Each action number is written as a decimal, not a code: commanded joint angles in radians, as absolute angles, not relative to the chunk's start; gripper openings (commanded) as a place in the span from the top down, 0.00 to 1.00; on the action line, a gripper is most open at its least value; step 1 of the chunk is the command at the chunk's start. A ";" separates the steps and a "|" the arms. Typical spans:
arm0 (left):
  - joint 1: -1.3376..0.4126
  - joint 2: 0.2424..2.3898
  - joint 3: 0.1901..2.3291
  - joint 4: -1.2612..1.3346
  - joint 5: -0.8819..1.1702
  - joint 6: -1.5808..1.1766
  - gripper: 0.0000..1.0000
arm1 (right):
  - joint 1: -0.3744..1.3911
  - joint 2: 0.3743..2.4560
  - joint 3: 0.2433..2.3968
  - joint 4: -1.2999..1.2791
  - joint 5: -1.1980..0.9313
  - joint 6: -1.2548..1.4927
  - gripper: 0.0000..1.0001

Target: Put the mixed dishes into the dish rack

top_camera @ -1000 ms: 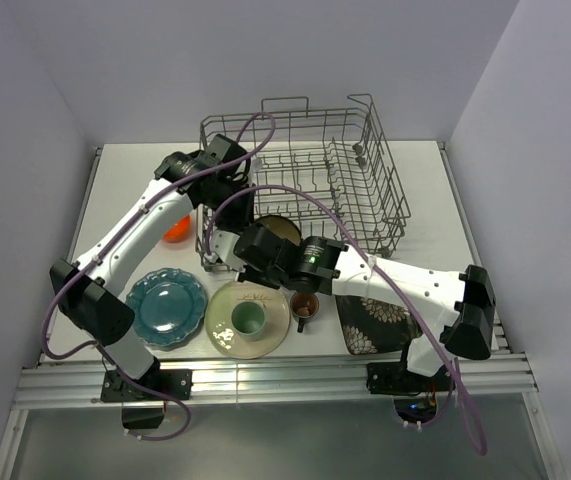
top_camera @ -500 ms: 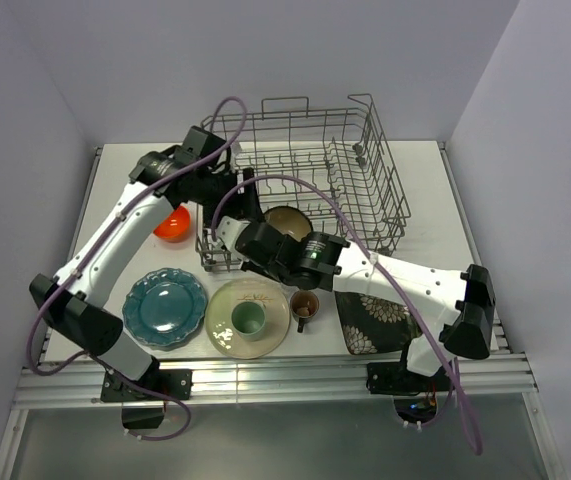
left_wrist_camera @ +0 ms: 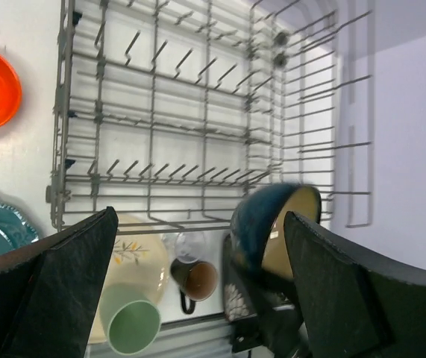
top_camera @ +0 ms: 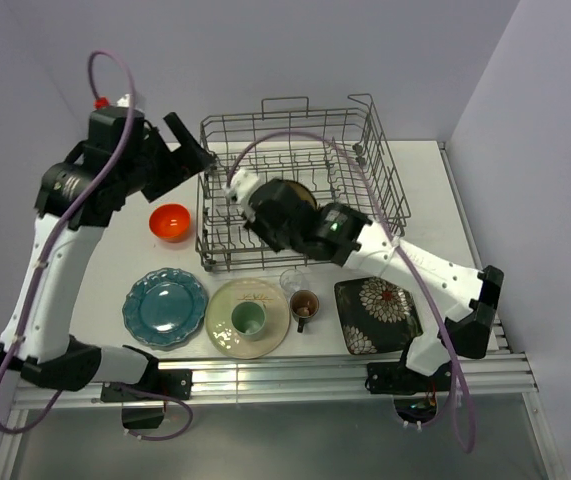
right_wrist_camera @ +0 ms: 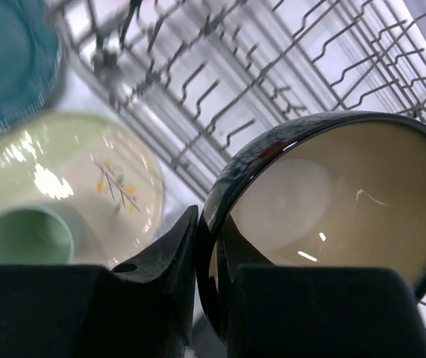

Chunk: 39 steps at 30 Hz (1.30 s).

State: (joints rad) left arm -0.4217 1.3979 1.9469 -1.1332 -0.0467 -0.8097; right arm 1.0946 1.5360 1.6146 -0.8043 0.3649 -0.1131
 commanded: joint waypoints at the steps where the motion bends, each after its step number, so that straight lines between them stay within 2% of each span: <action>1: -0.419 1.303 1.929 -1.085 -0.112 -0.856 0.01 | 0.973 1.520 1.777 -0.652 0.263 -0.039 1.00; 4: -0.416 1.256 1.870 -0.991 0.020 -0.874 0.01 | 0.832 1.567 1.836 -0.583 0.122 0.068 1.00; 9: -0.410 1.284 1.853 -0.919 0.240 -0.885 0.02 | 0.625 1.669 1.897 -0.454 -0.245 0.301 1.00; 15: -0.408 1.224 1.772 -0.827 0.291 -0.877 0.01 | 0.512 1.831 1.910 -0.137 -0.588 0.672 1.00; 19: -0.399 1.197 1.744 -0.810 0.282 -0.858 0.01 | 0.465 1.937 1.873 0.214 -0.688 0.925 1.00; 28: -0.371 1.189 1.721 -0.834 0.304 -0.808 0.01 | 0.359 2.143 1.862 0.736 -0.747 1.405 1.00; 39: -0.311 1.167 1.652 -0.808 0.344 -0.830 0.01 | 0.282 2.194 1.793 0.775 -0.802 1.471 1.00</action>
State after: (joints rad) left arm -0.3218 1.1973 1.6650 -0.8585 0.3111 -0.8330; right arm 0.2806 2.2269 1.7931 0.5983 -0.7597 1.4223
